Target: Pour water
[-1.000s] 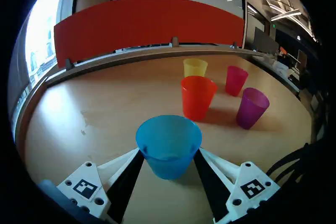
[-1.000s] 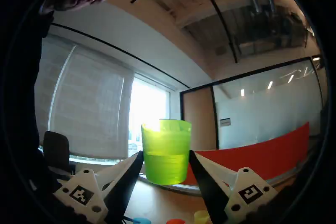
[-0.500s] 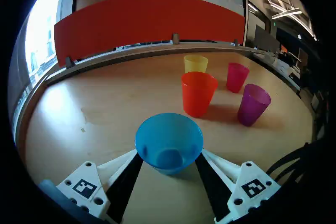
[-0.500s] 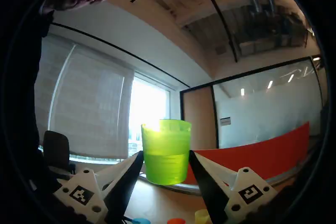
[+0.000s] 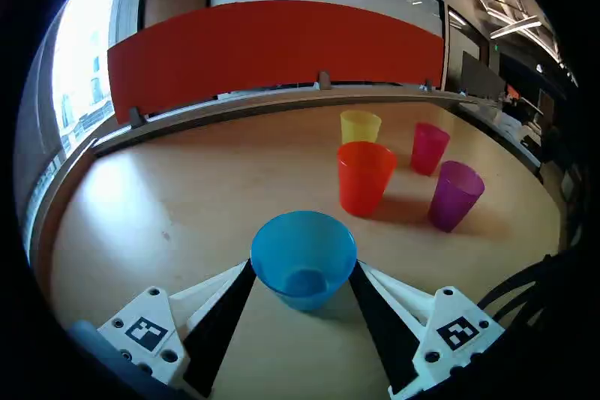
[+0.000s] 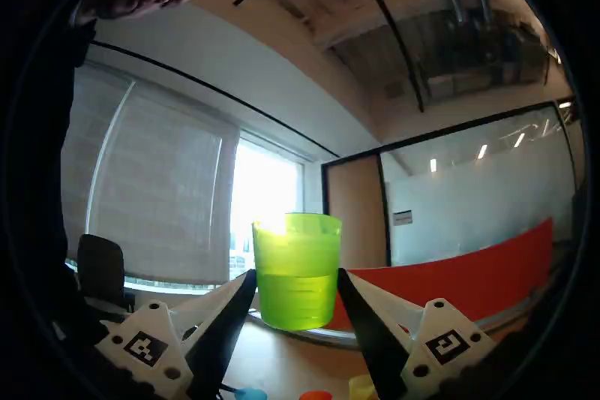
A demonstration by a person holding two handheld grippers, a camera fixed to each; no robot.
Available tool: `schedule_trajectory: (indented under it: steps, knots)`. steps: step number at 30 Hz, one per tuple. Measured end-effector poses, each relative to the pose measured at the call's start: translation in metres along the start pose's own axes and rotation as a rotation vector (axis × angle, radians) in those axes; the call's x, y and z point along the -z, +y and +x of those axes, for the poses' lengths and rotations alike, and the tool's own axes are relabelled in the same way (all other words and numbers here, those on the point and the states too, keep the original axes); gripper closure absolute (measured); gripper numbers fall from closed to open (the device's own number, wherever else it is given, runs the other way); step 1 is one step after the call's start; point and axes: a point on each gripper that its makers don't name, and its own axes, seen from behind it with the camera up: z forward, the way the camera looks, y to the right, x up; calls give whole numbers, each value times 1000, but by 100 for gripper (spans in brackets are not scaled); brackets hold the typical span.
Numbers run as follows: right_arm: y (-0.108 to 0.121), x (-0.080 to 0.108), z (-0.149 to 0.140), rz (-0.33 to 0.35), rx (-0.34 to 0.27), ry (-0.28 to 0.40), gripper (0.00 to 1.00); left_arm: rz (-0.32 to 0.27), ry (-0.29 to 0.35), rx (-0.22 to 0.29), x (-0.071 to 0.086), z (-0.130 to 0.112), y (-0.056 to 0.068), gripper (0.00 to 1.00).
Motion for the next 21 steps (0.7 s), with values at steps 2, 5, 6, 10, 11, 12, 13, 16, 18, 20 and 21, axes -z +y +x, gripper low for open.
schedule_trajectory:
  steps: [2,5,6,10,11,12,13,16,18,20,21]
  knots:
    - [0,0,1,1,0,1,19,3,6,7,3,1,-1,10]
    - [-1,-1,1,1,-1,3,19,-1,16,21,7,3,-1,11]
    - [-2,-2,1,1,-1,4,19,-3,17,23,8,3,-1,11]
    - [-3,-2,1,2,0,4,19,-9,10,16,6,2,1,11]
    - [-3,-2,1,2,0,4,19,-8,6,11,4,2,1,11]
    - [-3,-2,1,3,1,4,19,-7,3,6,3,1,1,10]
    - [-3,-2,1,3,1,4,19,-6,0,0,2,1,1,10]
    - [-4,-2,2,4,3,4,19,-3,-3,-4,0,1,2,11]
    - [-5,-2,2,5,5,4,19,-2,-1,-1,0,2,2,11]
    - [-5,-2,2,5,5,2,19,-1,4,6,2,4,1,11]
    - [-5,-2,3,6,6,2,19,-1,5,7,3,4,1,11]
